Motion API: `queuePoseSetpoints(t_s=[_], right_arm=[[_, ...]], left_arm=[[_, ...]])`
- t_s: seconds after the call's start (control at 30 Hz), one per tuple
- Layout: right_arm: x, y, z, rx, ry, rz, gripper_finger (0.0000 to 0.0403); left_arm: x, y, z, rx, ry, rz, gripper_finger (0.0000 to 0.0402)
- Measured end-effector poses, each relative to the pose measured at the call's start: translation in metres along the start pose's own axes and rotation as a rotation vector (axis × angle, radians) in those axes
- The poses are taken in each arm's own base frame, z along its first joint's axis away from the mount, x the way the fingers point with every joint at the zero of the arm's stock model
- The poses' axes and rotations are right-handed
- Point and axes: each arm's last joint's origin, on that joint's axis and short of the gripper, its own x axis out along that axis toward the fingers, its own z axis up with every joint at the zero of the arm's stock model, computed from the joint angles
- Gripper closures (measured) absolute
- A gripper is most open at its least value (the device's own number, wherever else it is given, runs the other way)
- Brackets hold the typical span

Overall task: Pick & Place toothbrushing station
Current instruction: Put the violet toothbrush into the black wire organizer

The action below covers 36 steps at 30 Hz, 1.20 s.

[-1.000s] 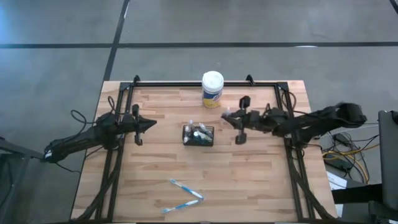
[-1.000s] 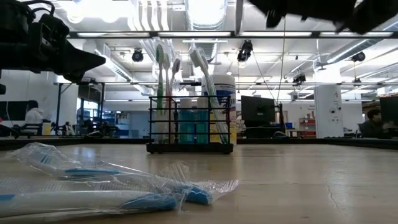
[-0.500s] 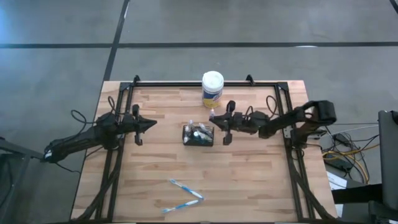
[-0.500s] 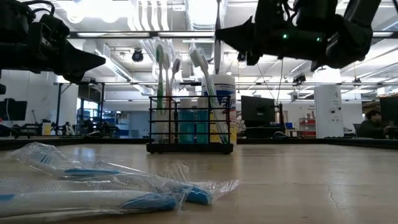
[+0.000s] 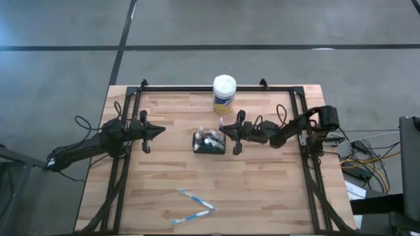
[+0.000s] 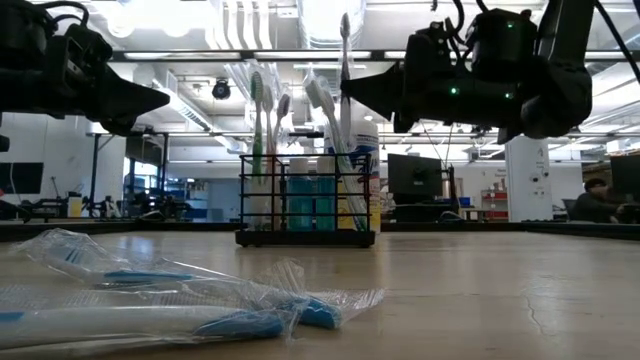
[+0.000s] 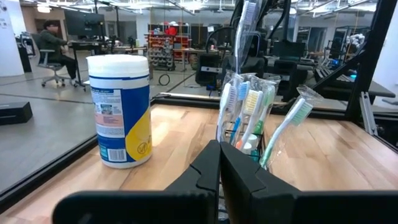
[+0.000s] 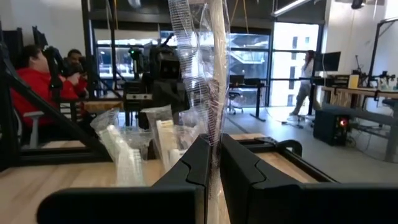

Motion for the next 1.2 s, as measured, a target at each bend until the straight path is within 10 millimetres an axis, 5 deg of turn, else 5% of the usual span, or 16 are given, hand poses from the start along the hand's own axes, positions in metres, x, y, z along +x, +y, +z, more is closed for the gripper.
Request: queuePoseSetpoints(t_s=[1.2], right_arm=[[-0.004,-0.001,-0.034,0.017,0.133,-0.023,0.0385]], left_arm=[[0.0,0.0,0.0,-0.013,0.0,0.0,0.0388]])
